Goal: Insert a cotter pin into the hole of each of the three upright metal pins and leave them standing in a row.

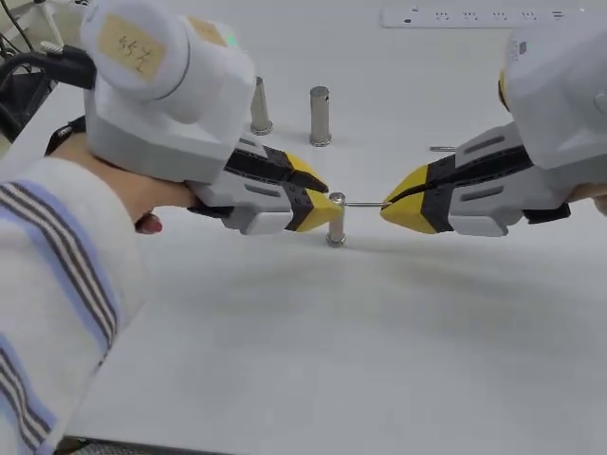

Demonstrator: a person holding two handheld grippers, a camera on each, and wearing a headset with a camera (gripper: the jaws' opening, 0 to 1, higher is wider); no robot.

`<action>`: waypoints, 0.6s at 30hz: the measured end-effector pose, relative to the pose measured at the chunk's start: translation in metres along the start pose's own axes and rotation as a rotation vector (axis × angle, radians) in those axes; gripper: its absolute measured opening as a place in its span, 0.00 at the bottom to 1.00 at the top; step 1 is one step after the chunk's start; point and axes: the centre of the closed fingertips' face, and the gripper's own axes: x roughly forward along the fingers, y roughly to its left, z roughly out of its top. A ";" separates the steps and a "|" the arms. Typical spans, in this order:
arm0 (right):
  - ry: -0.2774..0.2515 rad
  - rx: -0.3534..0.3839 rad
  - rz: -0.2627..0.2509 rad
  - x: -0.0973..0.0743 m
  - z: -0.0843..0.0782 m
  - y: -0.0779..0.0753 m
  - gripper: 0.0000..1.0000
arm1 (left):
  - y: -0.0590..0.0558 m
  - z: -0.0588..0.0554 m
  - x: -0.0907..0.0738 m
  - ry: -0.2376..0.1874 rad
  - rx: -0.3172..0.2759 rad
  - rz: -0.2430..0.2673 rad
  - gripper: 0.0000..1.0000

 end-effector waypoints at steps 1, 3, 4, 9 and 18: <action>-0.002 0.002 0.000 0.000 0.000 0.000 0.00 | -0.001 0.000 0.000 0.000 0.001 -0.001 0.09; -0.005 0.004 -0.002 0.001 0.001 0.000 0.00 | 0.000 0.000 0.001 0.001 0.005 -0.005 0.07; -0.007 0.004 -0.005 0.001 0.001 0.000 0.00 | 0.000 0.000 0.001 0.001 0.007 -0.008 0.06; -0.014 0.008 -0.003 0.000 0.003 0.001 0.00 | 0.000 0.001 0.001 0.001 0.013 -0.013 0.05; -0.024 0.017 -0.005 0.006 0.006 0.002 0.00 | 0.000 -0.001 -0.001 0.016 0.020 -0.009 0.05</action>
